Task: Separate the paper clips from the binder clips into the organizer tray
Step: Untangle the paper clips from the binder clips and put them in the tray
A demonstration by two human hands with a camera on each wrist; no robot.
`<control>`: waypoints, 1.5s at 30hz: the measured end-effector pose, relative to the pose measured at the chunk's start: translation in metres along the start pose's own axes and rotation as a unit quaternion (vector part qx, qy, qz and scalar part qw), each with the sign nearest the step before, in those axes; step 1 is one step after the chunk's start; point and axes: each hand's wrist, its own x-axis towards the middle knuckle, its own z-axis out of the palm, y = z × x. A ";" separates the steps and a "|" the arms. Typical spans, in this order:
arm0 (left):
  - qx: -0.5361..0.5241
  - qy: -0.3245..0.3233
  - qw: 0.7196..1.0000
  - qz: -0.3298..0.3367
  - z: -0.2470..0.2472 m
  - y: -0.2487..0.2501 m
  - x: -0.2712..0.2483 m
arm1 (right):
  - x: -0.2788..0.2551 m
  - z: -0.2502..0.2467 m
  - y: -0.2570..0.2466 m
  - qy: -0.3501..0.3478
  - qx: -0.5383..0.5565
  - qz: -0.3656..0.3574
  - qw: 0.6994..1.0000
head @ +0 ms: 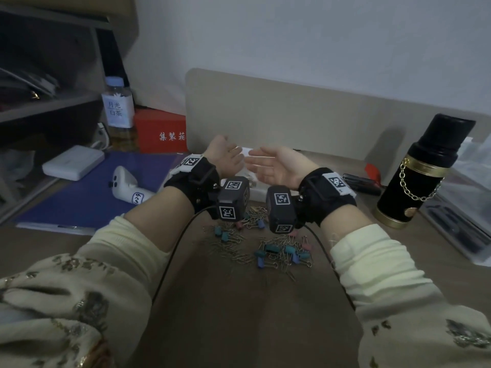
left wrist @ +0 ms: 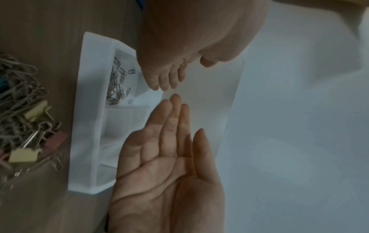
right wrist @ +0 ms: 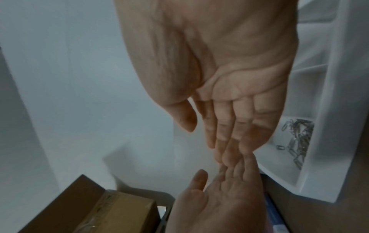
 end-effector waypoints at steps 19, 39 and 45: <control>-0.032 -0.014 0.999 -0.024 -0.055 -0.048 -0.077 | -0.060 0.001 0.072 0.013 -0.269 -0.032 0.962; 0.026 0.011 0.999 -0.018 -0.072 -0.072 -0.080 | -0.062 0.018 0.101 -0.064 -0.561 -0.050 0.824; 0.028 0.013 0.999 -0.019 -0.069 -0.080 -0.075 | -0.058 0.016 0.103 -0.025 -0.597 -0.088 0.797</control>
